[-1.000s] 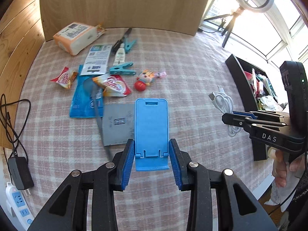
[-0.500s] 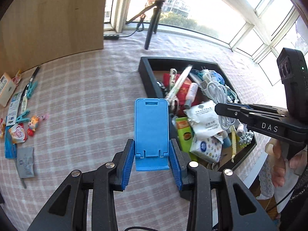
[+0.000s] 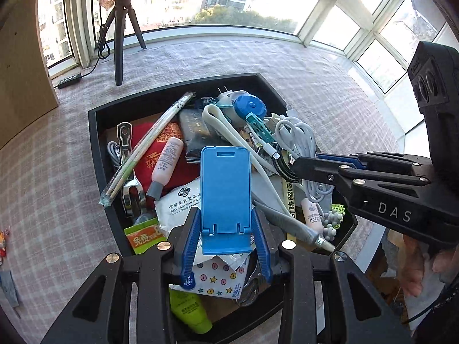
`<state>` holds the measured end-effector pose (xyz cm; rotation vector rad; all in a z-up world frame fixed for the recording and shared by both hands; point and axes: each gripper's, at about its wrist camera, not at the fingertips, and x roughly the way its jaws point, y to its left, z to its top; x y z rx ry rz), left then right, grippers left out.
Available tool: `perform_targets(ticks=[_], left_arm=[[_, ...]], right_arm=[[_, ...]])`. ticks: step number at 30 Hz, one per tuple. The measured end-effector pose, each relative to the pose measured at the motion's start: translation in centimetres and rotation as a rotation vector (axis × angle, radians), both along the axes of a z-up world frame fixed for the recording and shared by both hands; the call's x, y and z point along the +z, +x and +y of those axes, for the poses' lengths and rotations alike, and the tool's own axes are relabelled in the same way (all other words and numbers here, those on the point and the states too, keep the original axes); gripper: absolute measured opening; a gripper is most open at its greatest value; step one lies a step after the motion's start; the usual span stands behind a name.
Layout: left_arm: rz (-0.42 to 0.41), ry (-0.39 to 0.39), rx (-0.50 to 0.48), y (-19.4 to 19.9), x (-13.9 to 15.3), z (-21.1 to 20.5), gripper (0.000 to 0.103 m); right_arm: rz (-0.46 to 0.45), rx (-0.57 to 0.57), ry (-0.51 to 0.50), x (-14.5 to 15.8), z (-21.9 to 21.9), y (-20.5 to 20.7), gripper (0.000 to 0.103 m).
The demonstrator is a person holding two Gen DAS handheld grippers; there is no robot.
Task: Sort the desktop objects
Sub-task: 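Carry the phone stand and cable to the black tray and release both, then return both tools to the table items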
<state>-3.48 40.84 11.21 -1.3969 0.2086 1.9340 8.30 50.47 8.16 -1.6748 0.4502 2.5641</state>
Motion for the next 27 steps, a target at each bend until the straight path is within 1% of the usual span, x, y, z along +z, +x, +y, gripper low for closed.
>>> perform_targets(ticks=[3, 8, 13, 19, 23, 27], left_arm=[[0.0, -0.019, 0.015, -0.2, 0.0, 0.6, 0.036], [0.001, -0.024, 0.03, -0.3, 0.3, -0.2, 0.037], [0.015, -0.034, 0.069, -0.8, 0.8, -2.7, 0.037], [0.015, -0.054, 0.169, -2.6, 0.7, -8.4, 0.037], [0.012, -0.077, 0.26, -3.7, 0.3, -13.7, 0.036], [-0.003, -0.097, 0.372, -4.9, -0.5, -19.7, 0.037]], right_arm=[[0.0, -0.007, -0.002, 0.3, 0.8, 0.1, 0.016], [0.006, -0.017, -0.003, 0.7, 1.3, 0.3, 0.017], [0.01, 0.013, -0.009, 0.7, -0.5, -0.2, 0.017], [0.018, 0.098, -0.012, 1.0, -5.0, -2.0, 0.017], [0.021, 0.174, -0.02, 1.1, -9.0, -4.0, 0.017], [0.01, 0.267, -0.017, 0.8, -13.9, -6.4, 0.017]])
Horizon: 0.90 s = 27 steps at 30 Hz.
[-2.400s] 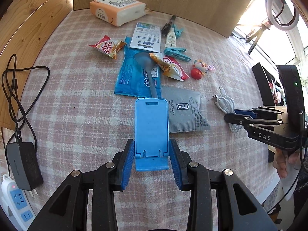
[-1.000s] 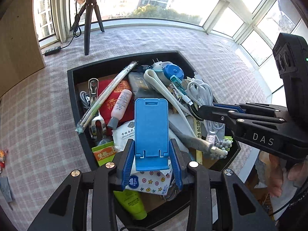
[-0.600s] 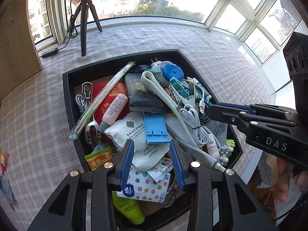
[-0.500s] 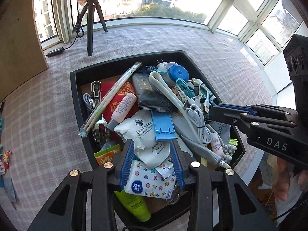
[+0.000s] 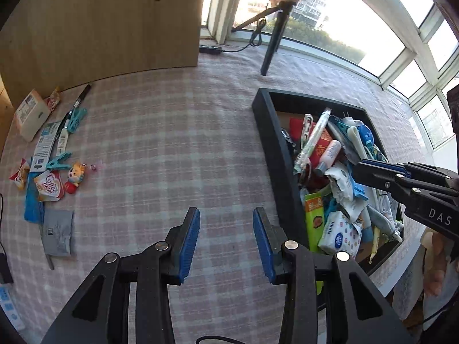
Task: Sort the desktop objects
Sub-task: 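Return both tools to the table items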
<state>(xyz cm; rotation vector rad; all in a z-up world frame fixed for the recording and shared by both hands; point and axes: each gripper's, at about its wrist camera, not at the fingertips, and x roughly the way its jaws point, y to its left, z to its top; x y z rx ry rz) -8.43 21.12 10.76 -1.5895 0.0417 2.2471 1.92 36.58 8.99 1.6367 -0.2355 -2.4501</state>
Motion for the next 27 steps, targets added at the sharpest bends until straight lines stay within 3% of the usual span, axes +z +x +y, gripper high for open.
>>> perform_targets(ticks=[9, 15, 20, 27], left_arm=[[-0.025, -0.044, 0.265, -1.9, -1.7, -14.2, 0.036], [-0.066, -0.07, 0.393, -3.3, -3.8, -21.9, 0.034], [-0.105, -0.084, 0.402, -4.7, -5.7, -24.4, 0.034], [-0.148, -0.066, 0.377, -6.7, -8.0, -25.0, 0.034]], right_arm=[[-0.03, 0.213, -0.006, -0.8, -12.6, -5.3, 0.017], [-0.078, 0.299, -0.018, -2.4, -20.3, -8.5, 0.017], [-0.165, 0.327, -0.025, -5.0, -25.2, -11.2, 0.018], [-0.3, 0.235, -0.084, -9.0, -28.0, -15.0, 0.018]])
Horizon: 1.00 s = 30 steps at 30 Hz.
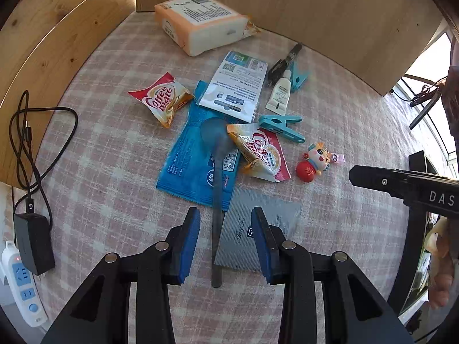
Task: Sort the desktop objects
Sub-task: 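Return both tools to the table items, then grasp the grey spoon with the left tool while the right tool grasps the orange keychain toy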
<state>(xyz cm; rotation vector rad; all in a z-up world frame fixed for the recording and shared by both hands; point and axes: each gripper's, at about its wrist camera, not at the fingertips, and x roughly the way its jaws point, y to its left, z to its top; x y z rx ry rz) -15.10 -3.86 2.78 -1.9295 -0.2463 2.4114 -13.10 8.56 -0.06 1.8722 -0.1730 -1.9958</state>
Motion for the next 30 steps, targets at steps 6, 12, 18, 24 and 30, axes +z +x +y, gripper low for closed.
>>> perform_targets(ticks=[6, 12, 18, 24, 30], left_arm=[[-0.025, -0.009, -0.014, -1.0, -1.6, 0.0, 0.034], [-0.041, -0.018, -0.008, -1.5, -2.5, -0.4, 0.024], [-0.044, -0.035, -0.001, -1.8, -3.1, -0.4, 0.019], [-0.035, -0.06, 0.01, -1.5, -3.4, -0.3, 0.008], [-0.03, -0.034, 0.034, -0.8, -3.6, -1.1, 0.007]], right_arm=[[-0.063, -0.07, -0.02, -1.9, -0.3, -1.8, 0.03], [-0.057, -0.04, 0.036, -2.4, -2.0, -2.1, 0.03], [-0.04, -0.024, 0.103, -2.5, -3.4, -2.4, 0.03], [-0.012, 0.008, 0.154, -2.3, -4.3, -2.0, 0.03], [-0.006, 0.022, 0.144, -2.2, -3.8, -1.1, 0.03]])
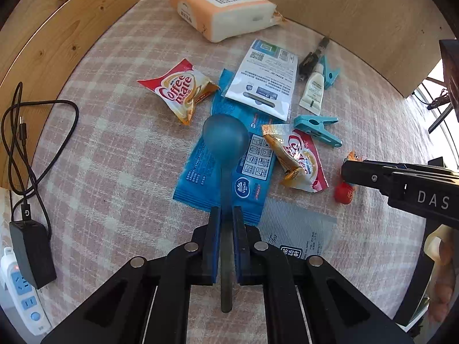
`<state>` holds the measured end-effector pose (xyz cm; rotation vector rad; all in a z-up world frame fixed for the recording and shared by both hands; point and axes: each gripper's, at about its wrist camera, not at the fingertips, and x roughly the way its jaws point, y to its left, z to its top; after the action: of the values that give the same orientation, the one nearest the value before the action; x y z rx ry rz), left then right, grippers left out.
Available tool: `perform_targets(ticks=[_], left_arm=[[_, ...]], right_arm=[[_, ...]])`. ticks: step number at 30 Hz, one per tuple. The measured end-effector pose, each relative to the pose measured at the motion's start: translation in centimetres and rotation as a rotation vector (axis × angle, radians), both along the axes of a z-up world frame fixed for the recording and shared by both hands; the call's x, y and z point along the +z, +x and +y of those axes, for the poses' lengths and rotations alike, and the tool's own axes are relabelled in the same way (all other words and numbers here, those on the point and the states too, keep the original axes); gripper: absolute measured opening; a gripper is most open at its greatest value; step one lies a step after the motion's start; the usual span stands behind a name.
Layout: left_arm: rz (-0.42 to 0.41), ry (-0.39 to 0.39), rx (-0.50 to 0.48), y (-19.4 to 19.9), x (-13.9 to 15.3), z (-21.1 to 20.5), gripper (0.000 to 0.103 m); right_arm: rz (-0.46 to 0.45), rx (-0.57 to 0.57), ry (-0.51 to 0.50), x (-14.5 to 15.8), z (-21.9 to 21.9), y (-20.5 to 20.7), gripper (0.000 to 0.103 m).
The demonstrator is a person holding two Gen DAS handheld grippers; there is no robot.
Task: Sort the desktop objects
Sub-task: 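Grasp the grey spoon with the left tool while the right tool grasps the orange keychain toy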
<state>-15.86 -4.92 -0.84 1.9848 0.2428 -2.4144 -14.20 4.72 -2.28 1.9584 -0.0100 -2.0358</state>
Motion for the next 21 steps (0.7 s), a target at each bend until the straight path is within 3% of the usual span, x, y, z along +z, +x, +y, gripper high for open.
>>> perform_targets(ticks=[8, 10, 21], left_arm=[[0.005, 0.006, 0.022, 1.6, -0.2, -0.7, 0.007], [0.008, 0.011, 0.027, 2.0, -0.3, -0.8, 0.007], [0.063, 0.038, 0.047, 6.6, 3.2, -0.1, 0.007]], right_arm=[[0.03, 0.076, 0.041, -0.2, -1.2, 1.0, 0.034], [0.048, 0.101, 0.06, -0.2, -1.6, 1.5, 0.027], [0.053, 0.112, -0.015, 2.2, 1.6, 5.0, 0.027]])
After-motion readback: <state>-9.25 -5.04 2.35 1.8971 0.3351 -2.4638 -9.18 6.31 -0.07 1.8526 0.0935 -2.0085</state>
